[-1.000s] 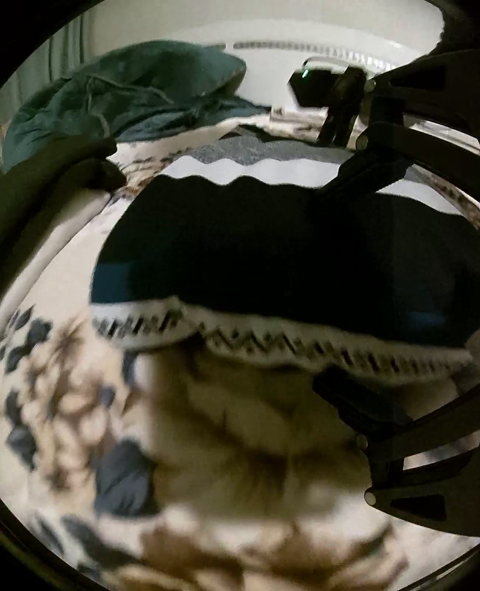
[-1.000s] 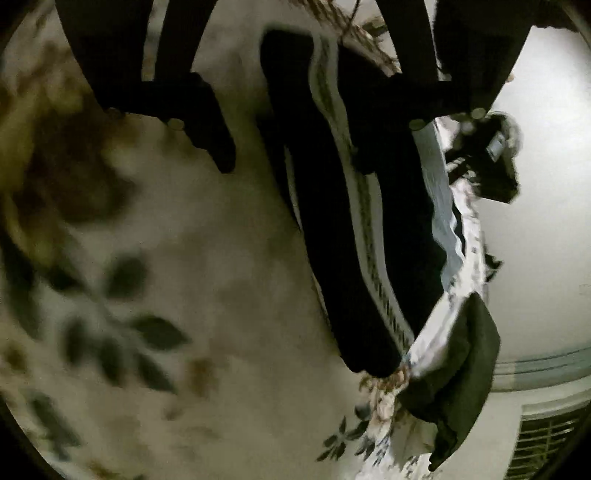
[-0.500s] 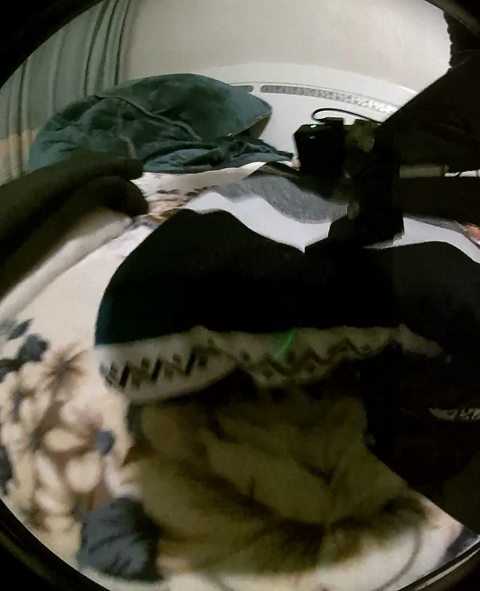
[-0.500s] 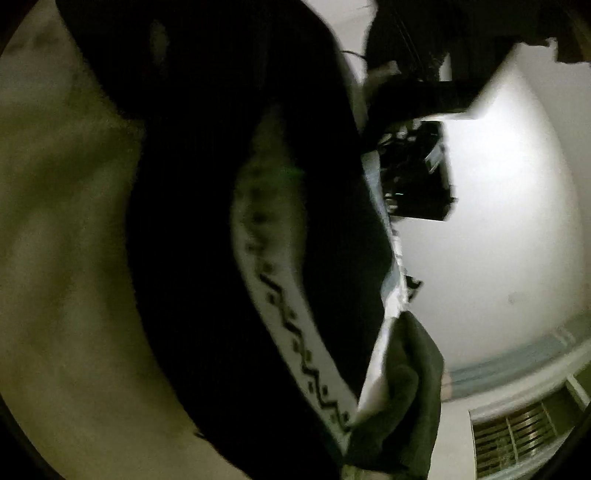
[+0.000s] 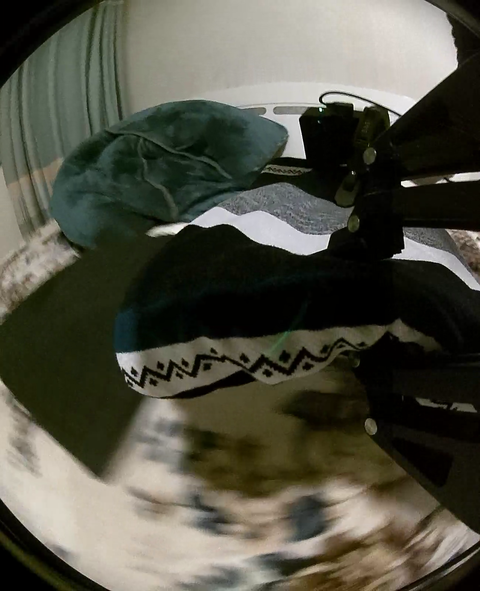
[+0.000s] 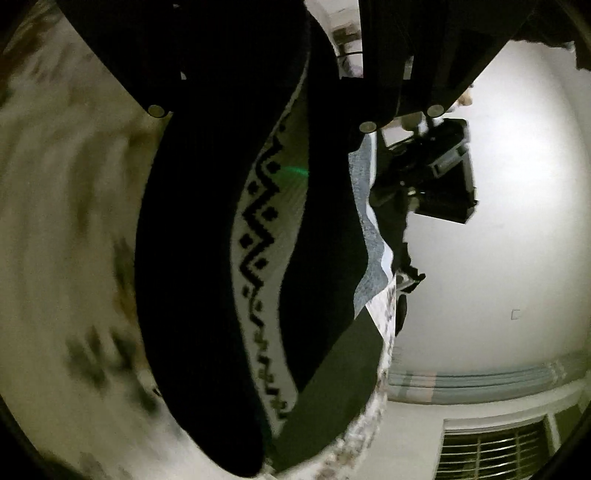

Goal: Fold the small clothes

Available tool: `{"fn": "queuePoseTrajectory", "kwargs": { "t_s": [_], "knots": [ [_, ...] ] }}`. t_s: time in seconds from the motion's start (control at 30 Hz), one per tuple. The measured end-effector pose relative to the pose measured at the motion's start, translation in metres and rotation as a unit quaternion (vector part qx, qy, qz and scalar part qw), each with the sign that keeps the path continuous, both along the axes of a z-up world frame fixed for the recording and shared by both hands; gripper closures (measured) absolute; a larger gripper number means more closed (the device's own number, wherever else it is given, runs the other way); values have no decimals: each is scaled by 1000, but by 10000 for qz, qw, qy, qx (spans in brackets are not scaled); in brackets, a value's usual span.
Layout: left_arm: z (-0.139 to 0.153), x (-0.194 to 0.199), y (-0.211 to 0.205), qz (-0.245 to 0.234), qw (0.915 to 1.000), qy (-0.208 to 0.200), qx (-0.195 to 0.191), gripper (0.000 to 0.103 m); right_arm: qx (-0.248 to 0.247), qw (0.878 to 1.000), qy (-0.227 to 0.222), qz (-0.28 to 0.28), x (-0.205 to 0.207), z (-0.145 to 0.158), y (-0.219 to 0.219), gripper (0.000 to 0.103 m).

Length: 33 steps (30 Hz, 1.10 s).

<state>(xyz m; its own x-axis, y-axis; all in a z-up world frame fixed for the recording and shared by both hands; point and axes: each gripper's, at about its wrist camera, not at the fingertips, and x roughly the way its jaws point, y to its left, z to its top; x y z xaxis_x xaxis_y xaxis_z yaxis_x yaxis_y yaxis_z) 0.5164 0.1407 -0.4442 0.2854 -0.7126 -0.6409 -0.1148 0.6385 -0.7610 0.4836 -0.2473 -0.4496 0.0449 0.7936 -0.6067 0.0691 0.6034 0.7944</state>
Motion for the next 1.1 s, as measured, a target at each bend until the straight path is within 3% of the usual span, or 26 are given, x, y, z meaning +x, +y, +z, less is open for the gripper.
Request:
{"fn": "queuePoseTrajectory", "kwargs": {
  "t_s": [0.2,0.37,0.5,0.63,0.7,0.73,0.8,0.83,0.87,0.9,0.97,1.07,1.1],
  "knots": [
    [42,125,23,130,9980,-440,425,80,35,9987,-419,-297,115,32,36,72],
    [37,214,39,145,9942,-564,903,80,16,9972,-537,-521,211,24,65,72],
    [10,247,45,-17,9911,-281,1298,79,-293,9976,-436,-446,255,3,87,72],
    [2,252,55,-72,9921,-236,1233,74,-466,9978,-361,-314,267,-11,90,69],
    [4,252,57,-44,9908,-159,1346,67,-703,9965,-389,-206,265,-10,97,58],
    [10,249,58,29,9867,-228,1612,62,-929,9946,-422,-176,267,-4,99,46],
    [23,239,54,162,9746,-410,2195,47,-1678,9833,-686,-160,256,10,107,35],
    [29,234,51,214,9668,-440,2507,26,-2048,9755,-789,-156,252,15,113,25],
    [34,228,47,287,9536,-482,2957,10,-2644,9594,-962,-199,247,26,108,20],
    [39,221,43,350,9456,-558,3186,7,-3004,9474,-1081,-207,244,36,100,19],
    [44,207,32,429,9305,-658,3578,6,-3637,9227,-1265,-210,231,46,101,1],
    [44,190,19,467,9206,-578,3835,2,-4294,8902,-1518,-126,204,72,114,0],
    [45,182,12,477,9207,-508,3841,2,-4485,8792,-1603,-136,193,78,112,0]
  ]
}}
